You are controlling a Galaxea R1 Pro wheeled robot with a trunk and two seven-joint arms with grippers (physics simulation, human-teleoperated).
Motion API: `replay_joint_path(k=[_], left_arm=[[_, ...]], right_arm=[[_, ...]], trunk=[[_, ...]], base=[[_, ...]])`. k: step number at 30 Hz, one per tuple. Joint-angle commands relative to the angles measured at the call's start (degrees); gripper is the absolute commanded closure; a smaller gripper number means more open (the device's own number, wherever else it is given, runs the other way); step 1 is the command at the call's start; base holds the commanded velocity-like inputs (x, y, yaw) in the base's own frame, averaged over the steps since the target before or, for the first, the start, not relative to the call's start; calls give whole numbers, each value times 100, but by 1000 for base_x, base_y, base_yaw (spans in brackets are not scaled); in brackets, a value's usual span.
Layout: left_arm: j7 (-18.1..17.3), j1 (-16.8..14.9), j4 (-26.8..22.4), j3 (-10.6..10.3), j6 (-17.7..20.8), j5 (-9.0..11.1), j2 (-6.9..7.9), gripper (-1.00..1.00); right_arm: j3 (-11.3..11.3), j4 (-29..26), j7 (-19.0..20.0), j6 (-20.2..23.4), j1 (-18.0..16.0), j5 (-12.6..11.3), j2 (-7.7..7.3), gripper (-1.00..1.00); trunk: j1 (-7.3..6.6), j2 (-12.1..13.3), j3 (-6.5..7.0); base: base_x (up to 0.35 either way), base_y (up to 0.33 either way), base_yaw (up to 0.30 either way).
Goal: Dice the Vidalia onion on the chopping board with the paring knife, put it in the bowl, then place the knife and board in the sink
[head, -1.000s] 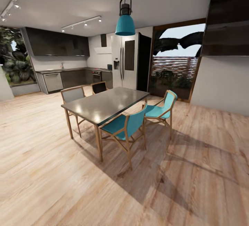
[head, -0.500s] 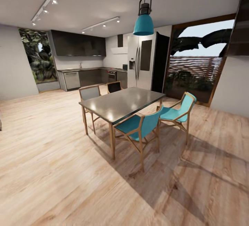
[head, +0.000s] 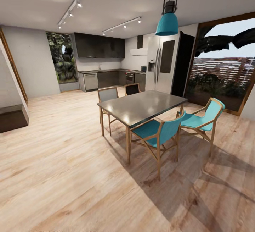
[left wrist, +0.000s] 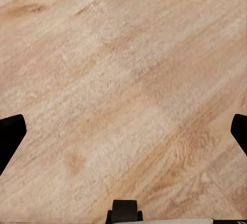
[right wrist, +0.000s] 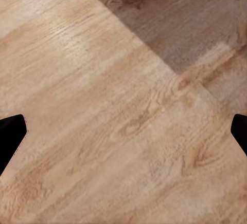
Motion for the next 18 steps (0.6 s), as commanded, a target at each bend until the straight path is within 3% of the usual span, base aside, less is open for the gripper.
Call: replay_joint_path(k=[1,18], left_arm=[[-2,3,-5,4,-9,4,0,-100],[-2,1,-5,4,-9,3,0,-100]], right_arm=[[0,10,-5,-17,-3,1,1,-100],[-4,301,-5,-27,-4,10,-1,-100]], trunk=[[1,-3,-5],[1,-3,-5]], base=[[29,0,287],[4,0,287]])
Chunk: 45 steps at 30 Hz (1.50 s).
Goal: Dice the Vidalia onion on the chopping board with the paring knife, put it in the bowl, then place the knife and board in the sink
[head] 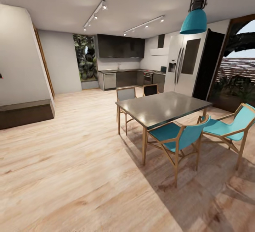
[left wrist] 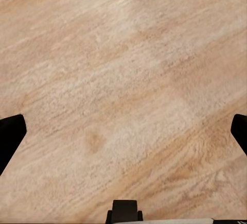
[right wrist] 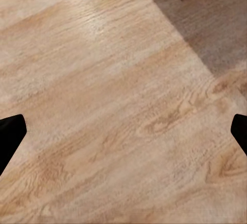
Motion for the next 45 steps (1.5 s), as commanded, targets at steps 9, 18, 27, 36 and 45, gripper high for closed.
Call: replay_joint_path(k=[9,18,27,36,45], left_arm=[[-2,1,-5,5,-8,6,0,-100],[-2,2,-5,5,-9,5,0,-100],[-2,2,-5,5,-9,5,0,-100],[-2,1,-5,8,-8,5,0,-100],[-2,1,-5,5,-8,5,0,-100]], right_arm=[[2,4,-5,-24,-2,2,0,-100],[4,4,-5,-25,0,2,-2,-100],[4,4,-5,-25,-4,2,-6,-100],[4,4,-5,-25,-3,2,-1,-100],[4,4,-5,-25,-1,2,-5,-100]], trunk=[[0,-3,-5],[0,-3,-5],[0,-3,-5],[0,-3,-5],[0,-3,-7]], base=[[0,0,287],[0,0,287],[63,0,287],[309,0,287],[344,0,284]])
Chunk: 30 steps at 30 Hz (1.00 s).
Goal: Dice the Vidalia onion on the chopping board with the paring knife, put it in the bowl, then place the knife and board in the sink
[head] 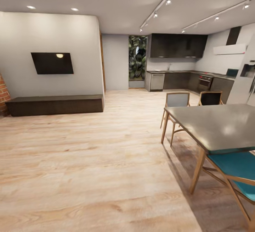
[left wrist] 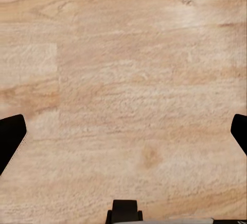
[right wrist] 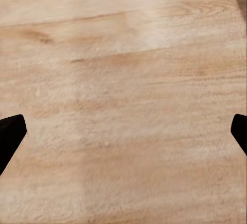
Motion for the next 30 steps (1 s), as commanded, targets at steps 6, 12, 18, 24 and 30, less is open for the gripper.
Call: replay_joint_path(k=[6,12,18,24,30], left_arm=[[-2,3,-5,4,-10,5,0,-100],[1,2,-5,4,-11,5,0,-100],[5,1,-5,4,-11,5,0,-100],[7,2,-5,4,-11,5,0,-100],[7,1,-5,4,-11,5,0,-100]], right_arm=[[0,3,-5,-17,-1,2,-1,-100],[0,3,-5,-17,-1,2,-1,-100],[0,3,-5,-17,-1,2,-1,-100],[0,3,-5,-17,-2,2,-1,-100],[0,3,-5,-17,-1,2,-1,-100]], trunk=[[4,-2,-7],[4,-2,-7],[4,-2,-7],[4,-2,-7],[4,-2,-7]], base=[[345,0,55],[345,0,2],[345,0,0],[345,0,0],[345,0,0]])
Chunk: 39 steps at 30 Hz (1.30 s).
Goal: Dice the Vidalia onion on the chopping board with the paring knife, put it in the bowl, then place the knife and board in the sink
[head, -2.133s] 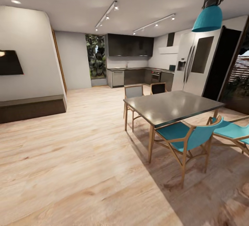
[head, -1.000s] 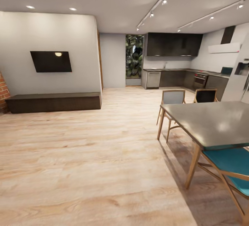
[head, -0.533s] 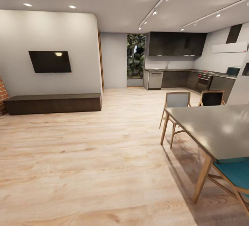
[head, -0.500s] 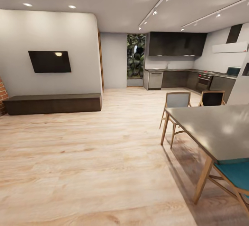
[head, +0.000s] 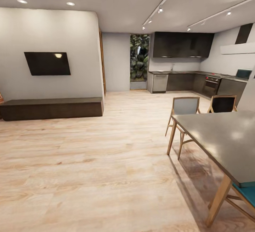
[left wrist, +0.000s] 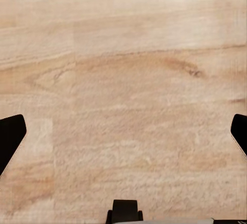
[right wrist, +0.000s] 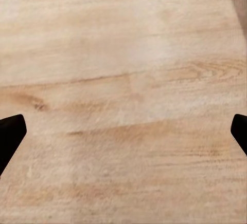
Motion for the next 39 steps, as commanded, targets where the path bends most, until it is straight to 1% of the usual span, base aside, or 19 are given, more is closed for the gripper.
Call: replay_joint_path(k=[1,39], left_arm=[[-1,1,-5,4,-9,5,0,-100],[-1,2,-5,4,-9,5,0,-100]], right_arm=[[0,4,-5,-18,-3,1,1,-100],[0,4,-4,-18,-5,1,1,-100]], trunk=[[4,-2,-5],[4,-2,-5]], base=[[345,0,0],[345,0,0]])
